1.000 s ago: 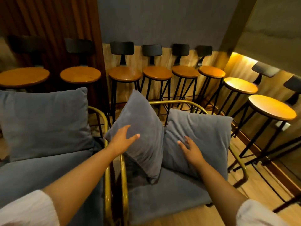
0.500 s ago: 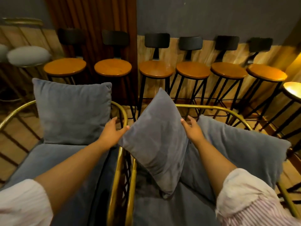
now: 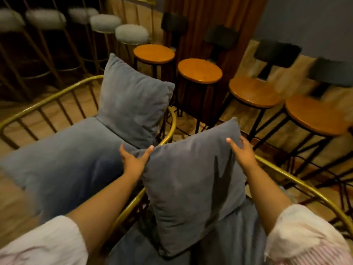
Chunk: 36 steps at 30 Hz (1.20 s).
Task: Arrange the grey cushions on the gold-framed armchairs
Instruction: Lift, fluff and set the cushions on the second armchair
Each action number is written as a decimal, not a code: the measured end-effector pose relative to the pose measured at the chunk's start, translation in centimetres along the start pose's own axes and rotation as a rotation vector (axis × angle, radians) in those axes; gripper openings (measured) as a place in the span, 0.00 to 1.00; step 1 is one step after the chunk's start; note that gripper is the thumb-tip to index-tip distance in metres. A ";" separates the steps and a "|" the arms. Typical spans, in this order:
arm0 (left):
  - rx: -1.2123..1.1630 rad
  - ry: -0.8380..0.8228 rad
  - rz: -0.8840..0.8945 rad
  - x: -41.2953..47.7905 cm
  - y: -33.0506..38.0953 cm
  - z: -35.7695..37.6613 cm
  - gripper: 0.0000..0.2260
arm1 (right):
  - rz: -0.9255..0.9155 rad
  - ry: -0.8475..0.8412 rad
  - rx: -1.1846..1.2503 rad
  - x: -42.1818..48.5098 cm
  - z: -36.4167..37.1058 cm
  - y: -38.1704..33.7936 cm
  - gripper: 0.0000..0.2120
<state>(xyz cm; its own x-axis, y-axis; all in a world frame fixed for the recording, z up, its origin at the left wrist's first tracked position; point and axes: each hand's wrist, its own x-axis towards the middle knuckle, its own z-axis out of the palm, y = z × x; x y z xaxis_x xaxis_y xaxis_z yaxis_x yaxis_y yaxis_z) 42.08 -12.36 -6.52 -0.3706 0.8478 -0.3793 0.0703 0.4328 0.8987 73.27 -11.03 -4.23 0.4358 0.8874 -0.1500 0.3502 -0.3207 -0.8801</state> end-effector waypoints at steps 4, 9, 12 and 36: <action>-0.102 0.072 -0.044 0.7 -1.3 2.3 0.49 | 0.017 -0.028 0.123 4.9 -0.4 -0.3 0.37; -0.186 0.297 0.081 2.7 -2.3 3.8 0.48 | 0.063 0.018 0.176 11.2 0.7 1.3 0.48; -0.211 0.383 0.136 3.5 -3.6 4.4 0.45 | 0.095 0.046 0.117 13.5 0.8 2.8 0.50; -0.217 0.172 0.129 -6.9 -5.4 4.6 0.45 | -0.037 -0.063 0.225 1.9 -2.6 4.7 0.52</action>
<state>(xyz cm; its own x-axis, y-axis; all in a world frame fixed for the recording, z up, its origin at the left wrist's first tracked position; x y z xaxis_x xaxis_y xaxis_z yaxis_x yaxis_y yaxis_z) 48.52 -19.18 -9.76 -0.5245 0.8190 -0.2328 -0.0657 0.2337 0.9701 77.91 -11.71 -7.46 0.3712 0.9184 -0.1373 0.1687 -0.2121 -0.9626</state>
